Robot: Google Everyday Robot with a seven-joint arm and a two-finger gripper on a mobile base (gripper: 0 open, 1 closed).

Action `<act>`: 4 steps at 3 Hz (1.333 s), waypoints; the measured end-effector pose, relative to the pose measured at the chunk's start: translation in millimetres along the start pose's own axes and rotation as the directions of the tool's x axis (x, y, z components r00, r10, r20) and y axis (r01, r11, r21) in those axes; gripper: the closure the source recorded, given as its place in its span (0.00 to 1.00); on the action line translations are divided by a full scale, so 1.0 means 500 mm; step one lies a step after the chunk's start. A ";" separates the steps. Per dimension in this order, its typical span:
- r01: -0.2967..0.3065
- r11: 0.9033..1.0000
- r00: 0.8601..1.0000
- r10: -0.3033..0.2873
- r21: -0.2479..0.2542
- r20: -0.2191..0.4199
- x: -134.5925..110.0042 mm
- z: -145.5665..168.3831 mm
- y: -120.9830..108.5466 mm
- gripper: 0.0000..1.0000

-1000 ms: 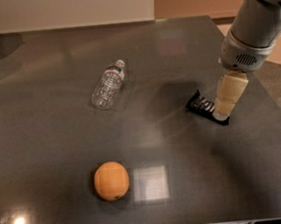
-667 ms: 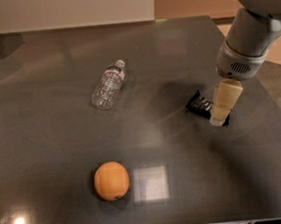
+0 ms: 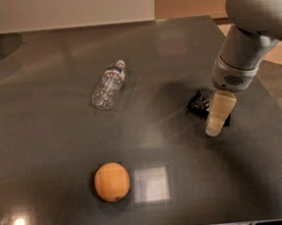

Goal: Move rxbar chocolate near water bottle

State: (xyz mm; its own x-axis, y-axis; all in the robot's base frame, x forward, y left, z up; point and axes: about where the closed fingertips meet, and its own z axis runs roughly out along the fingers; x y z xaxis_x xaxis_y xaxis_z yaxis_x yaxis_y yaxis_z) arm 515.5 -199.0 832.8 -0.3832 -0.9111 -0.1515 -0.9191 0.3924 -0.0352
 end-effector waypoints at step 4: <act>-0.012 1.000 1.000 0.011 -0.013 -0.026 -0.001 0.016 0.002 0.78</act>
Offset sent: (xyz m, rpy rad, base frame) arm 0.0000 0.0020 -0.0240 -0.0264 0.0357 -0.0140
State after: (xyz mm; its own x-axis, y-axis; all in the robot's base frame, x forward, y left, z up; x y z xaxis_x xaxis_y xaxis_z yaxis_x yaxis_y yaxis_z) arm 515.5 -197.1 825.0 -0.3959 -0.9095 -0.1264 -0.9156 0.4015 -0.0208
